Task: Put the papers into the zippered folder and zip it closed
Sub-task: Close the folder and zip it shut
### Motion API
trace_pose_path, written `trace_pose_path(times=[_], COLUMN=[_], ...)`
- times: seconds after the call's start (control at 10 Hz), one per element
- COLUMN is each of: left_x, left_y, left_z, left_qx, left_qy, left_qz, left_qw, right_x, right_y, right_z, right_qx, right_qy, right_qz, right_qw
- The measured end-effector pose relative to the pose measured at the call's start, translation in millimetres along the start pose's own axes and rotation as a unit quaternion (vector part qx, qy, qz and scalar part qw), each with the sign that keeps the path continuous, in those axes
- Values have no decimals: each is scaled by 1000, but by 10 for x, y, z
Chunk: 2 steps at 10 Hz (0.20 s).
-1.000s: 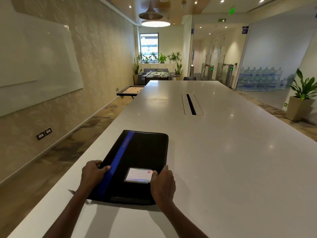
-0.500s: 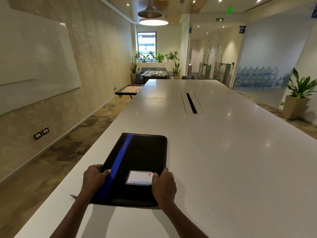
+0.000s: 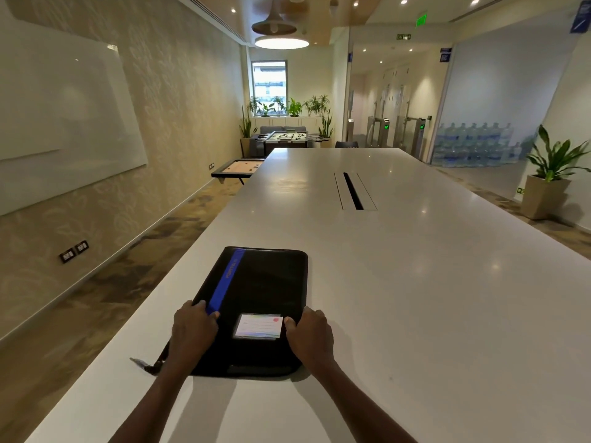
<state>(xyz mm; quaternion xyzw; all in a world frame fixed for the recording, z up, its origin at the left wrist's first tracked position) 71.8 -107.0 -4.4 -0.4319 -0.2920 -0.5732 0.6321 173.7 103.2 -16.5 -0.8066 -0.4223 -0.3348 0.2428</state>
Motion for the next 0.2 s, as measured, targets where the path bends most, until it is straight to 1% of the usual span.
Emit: trace_pose_path(times=[0.1, 0.2], left_x=[-139, -259], left_y=[82, 130], left_z=[224, 519], left_qx=[-42, -105], left_qy=[46, 83], left_qz=[-26, -52], left_qw=[998, 990], right_x=[105, 264], right_y=[-38, -98], right_z=[57, 160], right_qx=[34, 83], right_qy=[35, 69], right_qz=[29, 74], right_qw=[998, 991])
Point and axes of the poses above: each hand's wrist, its own y-axis away from the middle knuckle, its own x-axis out of the back of the hand, z = x × y, the point moved 2 cm from there along -y, towards the middle knuckle, and after that the axes turned 1 degree about x, right-handed, at the moved point
